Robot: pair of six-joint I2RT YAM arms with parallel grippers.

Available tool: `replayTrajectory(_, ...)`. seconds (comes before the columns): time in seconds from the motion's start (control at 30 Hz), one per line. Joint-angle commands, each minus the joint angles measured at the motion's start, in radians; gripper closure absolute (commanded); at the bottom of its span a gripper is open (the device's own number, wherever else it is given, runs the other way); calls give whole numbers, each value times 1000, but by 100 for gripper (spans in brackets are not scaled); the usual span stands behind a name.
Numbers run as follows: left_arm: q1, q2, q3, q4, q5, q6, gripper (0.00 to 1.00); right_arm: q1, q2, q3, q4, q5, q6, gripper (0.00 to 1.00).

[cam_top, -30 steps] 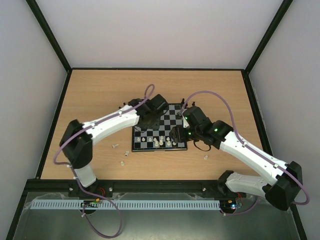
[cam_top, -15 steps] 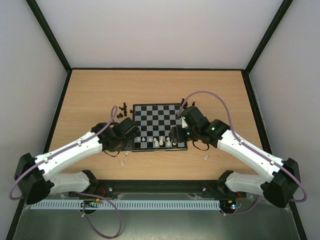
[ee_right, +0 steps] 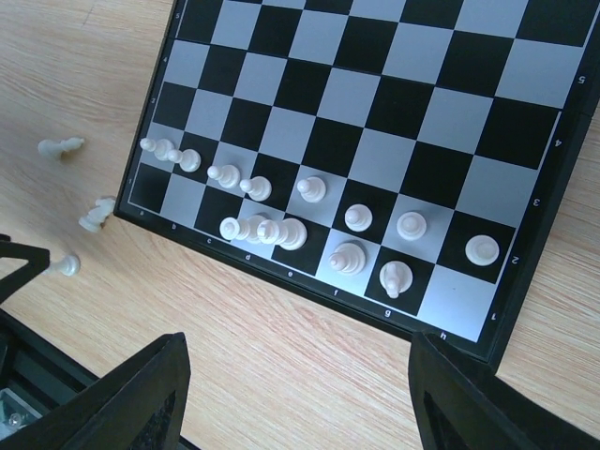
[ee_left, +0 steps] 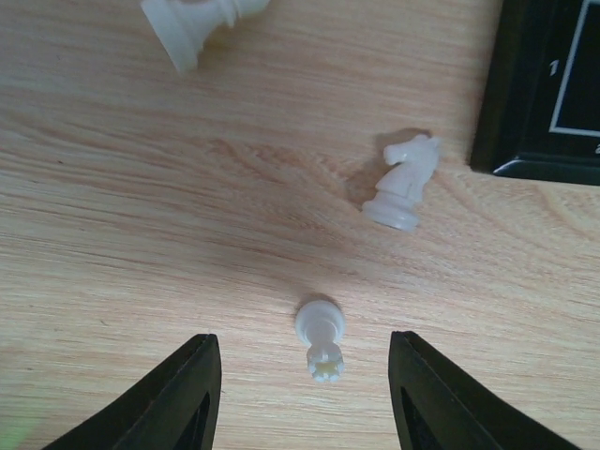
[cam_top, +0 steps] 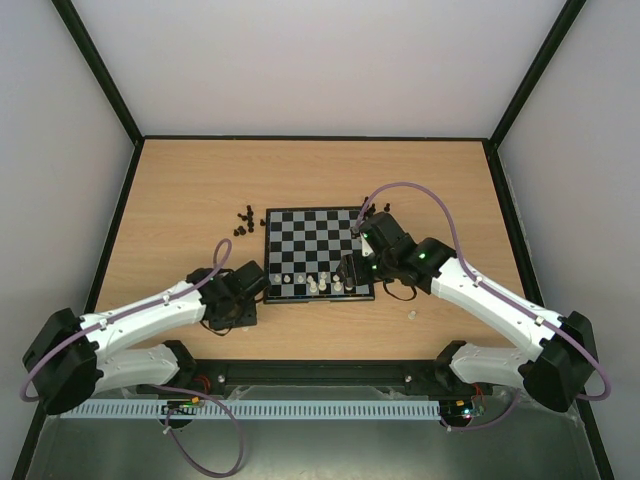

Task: Set up the chess pieces on the board
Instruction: Pick up the chess piece at the center of the board.

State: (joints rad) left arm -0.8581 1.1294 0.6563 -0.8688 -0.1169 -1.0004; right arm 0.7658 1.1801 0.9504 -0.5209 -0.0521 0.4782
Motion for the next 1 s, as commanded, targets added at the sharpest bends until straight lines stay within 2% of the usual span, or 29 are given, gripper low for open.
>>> replayTrajectory(0.0,-11,26,-35,73,40,-26,49,-4,0,-15,-16,-18,-12,36)
replayTrajectory(0.2,-12,79,-40,109,39,-14,58,-3,-7,-20,-13,-22,-13,36)
replayTrajectory(0.47,-12,93,-44,114,43,-9,63,-3,-16,-29,-13,-17,-11,36)
replayTrajectory(0.63,-14,76,-53,97,50,-14,72,-4,-14,-29,-12,-19,-12,35)
replayTrajectory(0.97,-29,67,-54,62,53,-20,70,-4,-8,-31,-12,-18,-13,36)
